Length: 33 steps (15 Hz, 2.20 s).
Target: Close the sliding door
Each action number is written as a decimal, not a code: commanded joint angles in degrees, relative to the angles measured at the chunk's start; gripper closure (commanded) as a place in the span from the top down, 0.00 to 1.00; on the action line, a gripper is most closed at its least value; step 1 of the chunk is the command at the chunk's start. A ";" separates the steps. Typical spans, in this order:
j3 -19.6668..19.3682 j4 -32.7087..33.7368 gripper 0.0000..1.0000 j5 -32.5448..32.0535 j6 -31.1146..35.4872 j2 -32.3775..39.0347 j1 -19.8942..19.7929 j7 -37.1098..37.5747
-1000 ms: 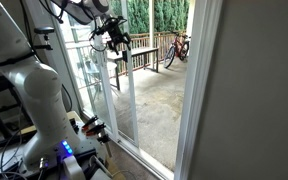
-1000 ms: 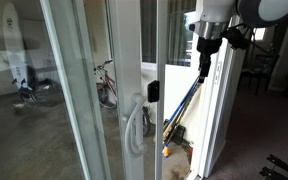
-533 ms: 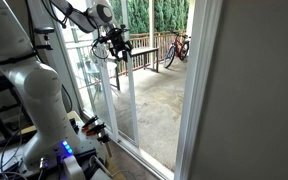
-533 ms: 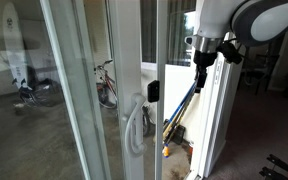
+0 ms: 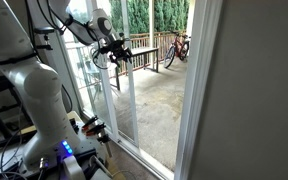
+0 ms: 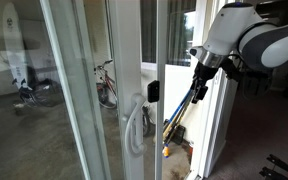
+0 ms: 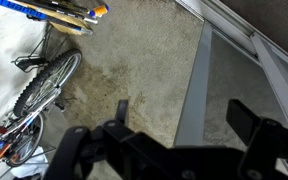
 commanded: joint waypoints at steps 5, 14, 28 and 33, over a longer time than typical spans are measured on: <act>0.06 -4.61 1.00 -5.91 13.72 -1.37 -1.41 -0.68; -0.05 -6.15 1.00 -19.26 24.66 -1.68 -4.98 1.83; -0.79 -5.37 1.00 -17.09 23.11 -0.13 -4.16 0.42; -0.80 -5.37 1.00 -17.08 23.11 -0.13 -4.16 0.42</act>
